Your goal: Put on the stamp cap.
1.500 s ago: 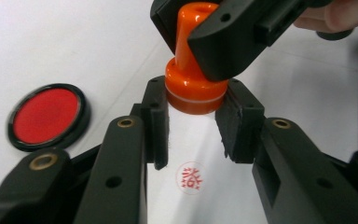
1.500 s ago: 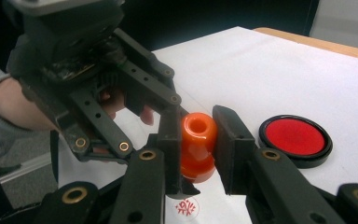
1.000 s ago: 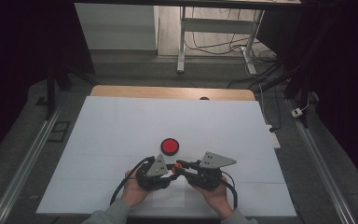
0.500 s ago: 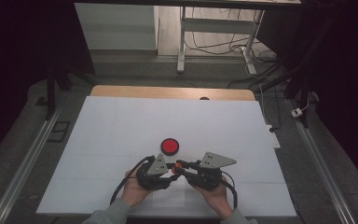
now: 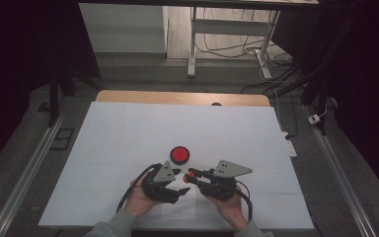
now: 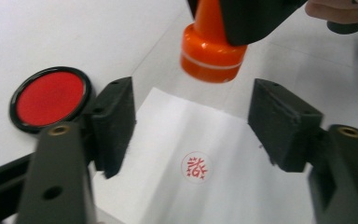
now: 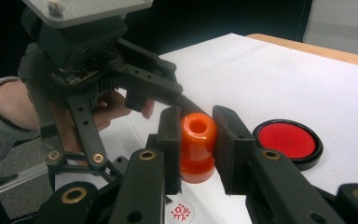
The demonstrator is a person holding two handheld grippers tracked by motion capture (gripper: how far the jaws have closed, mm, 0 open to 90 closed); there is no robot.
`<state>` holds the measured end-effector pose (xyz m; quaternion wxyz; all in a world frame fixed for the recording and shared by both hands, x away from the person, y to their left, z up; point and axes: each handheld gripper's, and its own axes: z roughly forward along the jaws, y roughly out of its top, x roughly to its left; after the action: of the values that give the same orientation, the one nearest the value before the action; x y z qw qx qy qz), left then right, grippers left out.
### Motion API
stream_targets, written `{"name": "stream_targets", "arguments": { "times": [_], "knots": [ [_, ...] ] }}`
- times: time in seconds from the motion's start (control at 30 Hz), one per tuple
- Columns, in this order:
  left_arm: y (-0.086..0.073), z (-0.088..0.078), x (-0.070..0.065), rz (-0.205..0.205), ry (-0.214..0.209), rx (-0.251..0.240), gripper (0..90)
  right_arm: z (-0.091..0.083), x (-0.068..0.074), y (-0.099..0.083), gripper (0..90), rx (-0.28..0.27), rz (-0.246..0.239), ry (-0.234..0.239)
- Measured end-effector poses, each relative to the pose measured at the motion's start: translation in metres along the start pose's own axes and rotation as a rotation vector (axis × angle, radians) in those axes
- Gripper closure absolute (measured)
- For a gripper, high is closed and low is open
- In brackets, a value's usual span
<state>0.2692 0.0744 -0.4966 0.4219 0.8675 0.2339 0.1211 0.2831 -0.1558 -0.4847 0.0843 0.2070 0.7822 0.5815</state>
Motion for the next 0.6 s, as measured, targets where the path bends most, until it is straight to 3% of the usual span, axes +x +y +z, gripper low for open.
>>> {"name": "stream_targets", "arguments": {
  "times": [0.23, 0.6],
  "knots": [
    [-0.009, -0.015, 0.007, -0.03, 0.007, 0.002, 24.0, -0.002, -0.002, 0.001, 73.0, -0.005, 0.001, -0.006],
    [-0.037, -0.06, 0.023, -0.093, 0.079, -0.033, 23.1, -0.01, -0.009, 0.003, 73.0, -0.019, 0.007, -0.032]
  ]
}}
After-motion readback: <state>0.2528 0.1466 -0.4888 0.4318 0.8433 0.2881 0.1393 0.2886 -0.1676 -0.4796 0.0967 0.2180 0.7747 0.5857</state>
